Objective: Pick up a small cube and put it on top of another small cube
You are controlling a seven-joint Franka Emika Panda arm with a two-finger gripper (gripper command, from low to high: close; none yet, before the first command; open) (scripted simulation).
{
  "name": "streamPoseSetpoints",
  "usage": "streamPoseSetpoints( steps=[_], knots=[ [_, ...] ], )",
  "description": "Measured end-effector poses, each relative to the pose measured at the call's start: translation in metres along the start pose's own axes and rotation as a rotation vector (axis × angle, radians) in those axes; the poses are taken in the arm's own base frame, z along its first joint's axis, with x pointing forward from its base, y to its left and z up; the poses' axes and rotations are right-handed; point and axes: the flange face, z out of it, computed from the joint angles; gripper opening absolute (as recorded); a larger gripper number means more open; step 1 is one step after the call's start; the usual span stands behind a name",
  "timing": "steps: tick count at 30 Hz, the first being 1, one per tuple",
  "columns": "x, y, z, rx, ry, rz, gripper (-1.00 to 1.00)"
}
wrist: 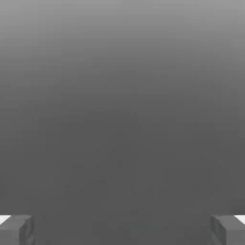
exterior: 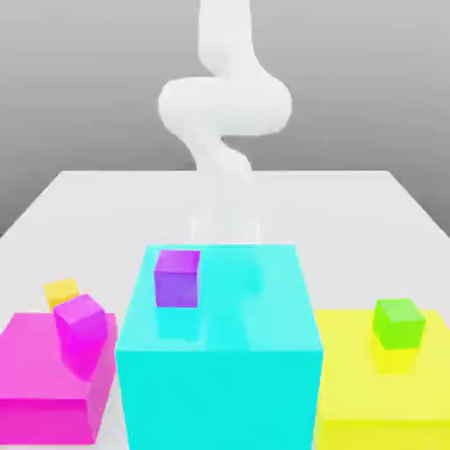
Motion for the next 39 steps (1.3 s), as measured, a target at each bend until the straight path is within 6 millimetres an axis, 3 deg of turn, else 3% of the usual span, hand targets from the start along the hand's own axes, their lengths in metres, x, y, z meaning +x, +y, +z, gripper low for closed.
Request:
streamPoseSetpoints(
  steps=[4,9,14,17,18,21,29,30,36,39],
  knots=[
    [0.031,0.083,0.094,-0.144,-0.05,0.175,0.0],
    [0.037,0.208,0.181,-0.322,-0.099,0.396,0.0],
    [0.003,0.354,0.233,-0.515,-0.141,0.642,0.0],
    [-0.038,0.439,0.244,-0.638,-0.161,0.797,0.0],
    [-0.052,0.471,0.239,-0.68,-0.158,0.867,0.0],
    [-0.075,0.5,0.247,-0.724,-0.166,0.91,0.0],
    [-0.1,0.526,0.285,-0.731,-0.17,0.908,0.0],
    [-0.103,0.528,0.289,-0.73,-0.172,0.91,-1.0],
    [-0.105,0.529,0.291,-0.73,-0.173,0.911,-1.0],
    [-0.098,0.524,0.283,-0.73,-0.169,0.907,-1.0]
  ],
)
